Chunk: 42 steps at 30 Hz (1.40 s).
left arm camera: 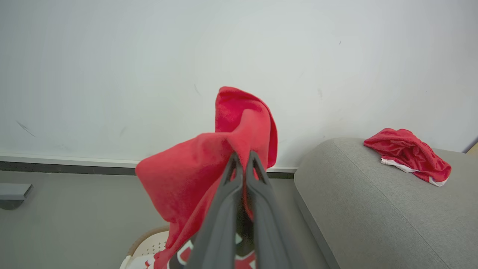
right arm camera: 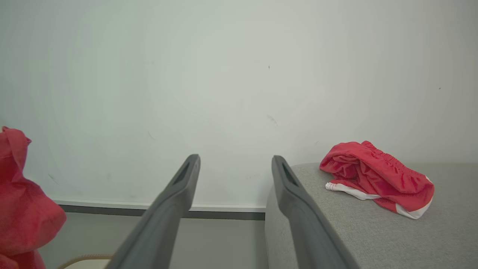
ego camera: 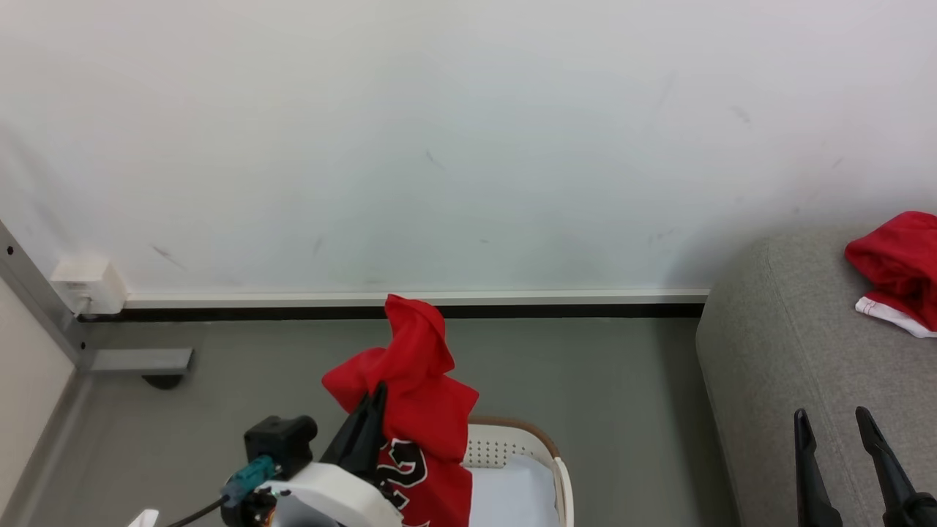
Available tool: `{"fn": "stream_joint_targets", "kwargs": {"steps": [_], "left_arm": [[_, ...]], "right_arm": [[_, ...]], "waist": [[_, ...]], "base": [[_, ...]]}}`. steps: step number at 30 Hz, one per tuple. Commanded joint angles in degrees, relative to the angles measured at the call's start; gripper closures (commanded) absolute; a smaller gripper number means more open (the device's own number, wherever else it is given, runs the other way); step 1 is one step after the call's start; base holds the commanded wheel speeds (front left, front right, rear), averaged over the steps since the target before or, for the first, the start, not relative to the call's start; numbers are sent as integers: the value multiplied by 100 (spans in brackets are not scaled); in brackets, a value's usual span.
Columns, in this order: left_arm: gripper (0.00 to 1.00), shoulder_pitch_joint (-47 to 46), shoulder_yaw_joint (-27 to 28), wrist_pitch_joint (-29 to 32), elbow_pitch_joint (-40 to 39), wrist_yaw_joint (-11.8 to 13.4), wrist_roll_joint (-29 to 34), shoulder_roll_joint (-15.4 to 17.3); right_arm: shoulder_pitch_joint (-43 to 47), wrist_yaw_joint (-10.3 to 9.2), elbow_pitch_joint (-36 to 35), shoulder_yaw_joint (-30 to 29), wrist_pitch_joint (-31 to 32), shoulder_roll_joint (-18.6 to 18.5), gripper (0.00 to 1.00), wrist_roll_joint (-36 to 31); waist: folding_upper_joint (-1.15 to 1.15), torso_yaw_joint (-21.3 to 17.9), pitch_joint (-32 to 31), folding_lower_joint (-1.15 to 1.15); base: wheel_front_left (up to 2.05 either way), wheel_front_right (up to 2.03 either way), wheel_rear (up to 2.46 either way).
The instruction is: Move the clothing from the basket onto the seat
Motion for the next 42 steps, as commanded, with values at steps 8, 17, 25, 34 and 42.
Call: {"fn": "stream_joint_targets", "kwargs": {"steps": [8, 17, 25, 34, 42], "left_arm": [[100, 269, 14, 169, -497, 132, -58, 162], [100, 289, -26, 255, -923, 227, -62, 183], [100, 40, -221, 388, -1281, 213, -30, 67], [100, -269, -686, 589, -1393, 196, 51, -144], [100, -537, -1249, 656, -1304, 152, 5, -275]], "right_arm": [[119, -13, 2, 79, 6, -10, 0, -74], [66, -13, -127, 312, 6, -9, 0, -160], [-156, -13, -224, 1128, 6, -9, 0, -329], [-524, -13, -71, 2475, 6, -11, 0, -317], [-801, -13, 69, 3018, 6, -15, 0, -206]], "waist": [[0, 71, -151, 1], [0, 73, -124, 1], [0, 57, -80, 1], [0, 30, -64, 1], [0, 34, -39, 1]], "base": [[0, 0, 0], [0, 0, 0], [0, 0, 0], [0, 0, 0], [0, 0, 0]]}}
